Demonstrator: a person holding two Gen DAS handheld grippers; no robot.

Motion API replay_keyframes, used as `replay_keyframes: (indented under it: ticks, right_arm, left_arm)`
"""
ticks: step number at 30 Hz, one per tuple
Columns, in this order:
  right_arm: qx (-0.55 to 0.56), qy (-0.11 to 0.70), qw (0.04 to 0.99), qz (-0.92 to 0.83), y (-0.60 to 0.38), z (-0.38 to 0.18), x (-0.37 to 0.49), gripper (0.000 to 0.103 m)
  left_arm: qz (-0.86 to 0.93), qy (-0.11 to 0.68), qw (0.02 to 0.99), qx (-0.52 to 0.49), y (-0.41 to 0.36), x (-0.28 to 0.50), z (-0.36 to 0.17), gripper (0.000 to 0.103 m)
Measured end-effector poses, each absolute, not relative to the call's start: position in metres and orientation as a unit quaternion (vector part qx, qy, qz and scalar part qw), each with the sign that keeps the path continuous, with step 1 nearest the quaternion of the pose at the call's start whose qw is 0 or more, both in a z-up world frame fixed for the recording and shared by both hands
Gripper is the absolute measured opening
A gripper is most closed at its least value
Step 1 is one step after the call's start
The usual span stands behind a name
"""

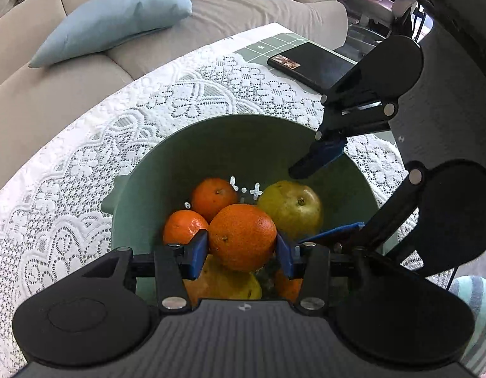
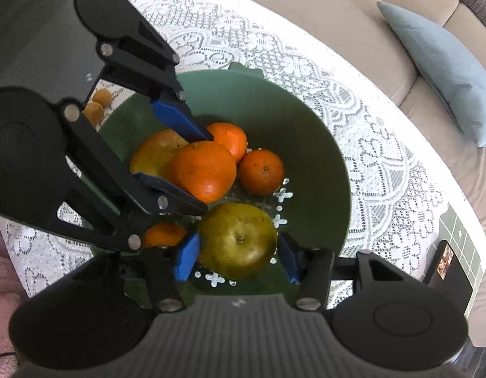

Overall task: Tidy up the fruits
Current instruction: 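Carry both mandarins over the green colander and open both tools inside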

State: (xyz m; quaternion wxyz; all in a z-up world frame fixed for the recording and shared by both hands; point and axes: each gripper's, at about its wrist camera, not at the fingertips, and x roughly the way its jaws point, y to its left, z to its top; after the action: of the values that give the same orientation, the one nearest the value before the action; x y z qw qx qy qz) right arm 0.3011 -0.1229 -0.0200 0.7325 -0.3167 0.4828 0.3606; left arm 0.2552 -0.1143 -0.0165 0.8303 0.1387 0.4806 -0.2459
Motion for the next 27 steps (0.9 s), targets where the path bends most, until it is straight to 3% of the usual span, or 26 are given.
replay_keyframes:
  ticks: [14, 22, 27]
  right_arm:
    - [-0.311, 0.508, 0.722, 0.351, -0.131, -0.020, 0.305, 0.049]
    - [-0.326, 0.504, 0.725, 0.338, -0.128, -0.020, 0.298, 0.047]
    - [-0.329, 0.488, 0.736, 0.335, -0.124, -0.009, 0.292, 0.054]
  left_arm:
    - [-0.250, 0.483, 0.828, 0.134, -0.111, 0.253, -0.011, 0.062]
    - [-0.241, 0.473, 0.836, 0.139, -0.108, 0.240, 0.004, 0.062]
    - [-0.226, 0.471, 0.840, 0.149, -0.103, 0.221, 0.013, 0.062]
